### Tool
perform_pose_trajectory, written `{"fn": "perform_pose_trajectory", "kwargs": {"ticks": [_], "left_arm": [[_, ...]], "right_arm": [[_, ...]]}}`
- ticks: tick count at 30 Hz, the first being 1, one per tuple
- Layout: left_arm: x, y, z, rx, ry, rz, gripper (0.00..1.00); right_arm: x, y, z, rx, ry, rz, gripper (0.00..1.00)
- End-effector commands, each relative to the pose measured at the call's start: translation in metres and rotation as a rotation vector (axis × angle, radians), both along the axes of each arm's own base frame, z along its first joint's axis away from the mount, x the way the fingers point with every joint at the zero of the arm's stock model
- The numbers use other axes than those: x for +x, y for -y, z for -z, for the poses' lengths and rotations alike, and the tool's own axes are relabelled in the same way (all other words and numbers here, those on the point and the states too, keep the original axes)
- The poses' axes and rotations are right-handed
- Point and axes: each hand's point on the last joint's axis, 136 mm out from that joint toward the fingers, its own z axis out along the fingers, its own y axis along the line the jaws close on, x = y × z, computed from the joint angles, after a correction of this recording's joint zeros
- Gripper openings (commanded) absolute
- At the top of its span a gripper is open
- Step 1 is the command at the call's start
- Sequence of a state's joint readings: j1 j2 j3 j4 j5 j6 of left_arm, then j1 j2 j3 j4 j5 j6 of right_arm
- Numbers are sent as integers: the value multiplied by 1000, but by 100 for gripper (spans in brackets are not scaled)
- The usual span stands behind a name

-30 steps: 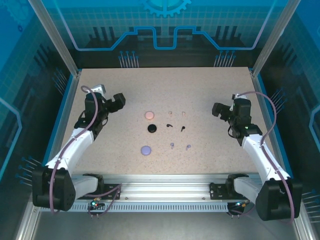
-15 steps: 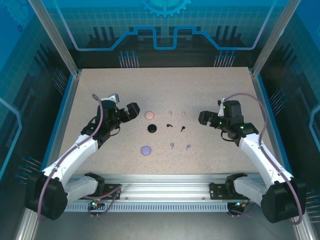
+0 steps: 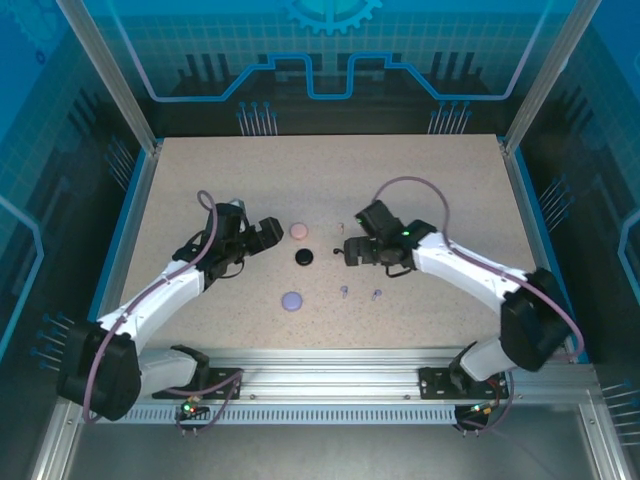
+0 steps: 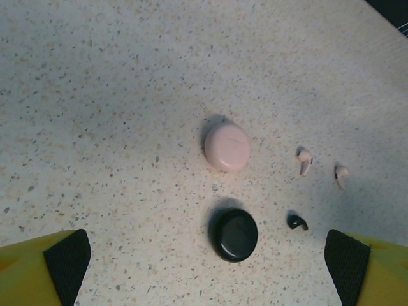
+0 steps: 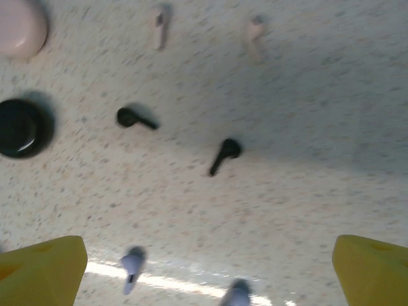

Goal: Insert wireless bluetooth earbuds into charging case

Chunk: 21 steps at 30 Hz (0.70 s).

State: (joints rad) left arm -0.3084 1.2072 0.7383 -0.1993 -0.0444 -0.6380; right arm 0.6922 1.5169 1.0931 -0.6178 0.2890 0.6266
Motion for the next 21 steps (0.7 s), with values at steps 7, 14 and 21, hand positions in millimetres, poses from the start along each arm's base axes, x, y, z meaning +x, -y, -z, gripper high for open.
{"fn": "perform_pose_trajectory", "kwargs": {"ticks": [7, 14, 21], "left_arm": [[11, -31, 5, 12, -79, -130, 99], [19, -71, 8, -76, -104, -281, 99], [14, -81, 8, -113, -107, -325, 99]], "right_arm": [[-44, -93, 13, -100, -128, -109, 94], [-68, -145, 32, -66, -197, -53, 94], [-79, -167, 59, -123, -247, -90, 94]]}}
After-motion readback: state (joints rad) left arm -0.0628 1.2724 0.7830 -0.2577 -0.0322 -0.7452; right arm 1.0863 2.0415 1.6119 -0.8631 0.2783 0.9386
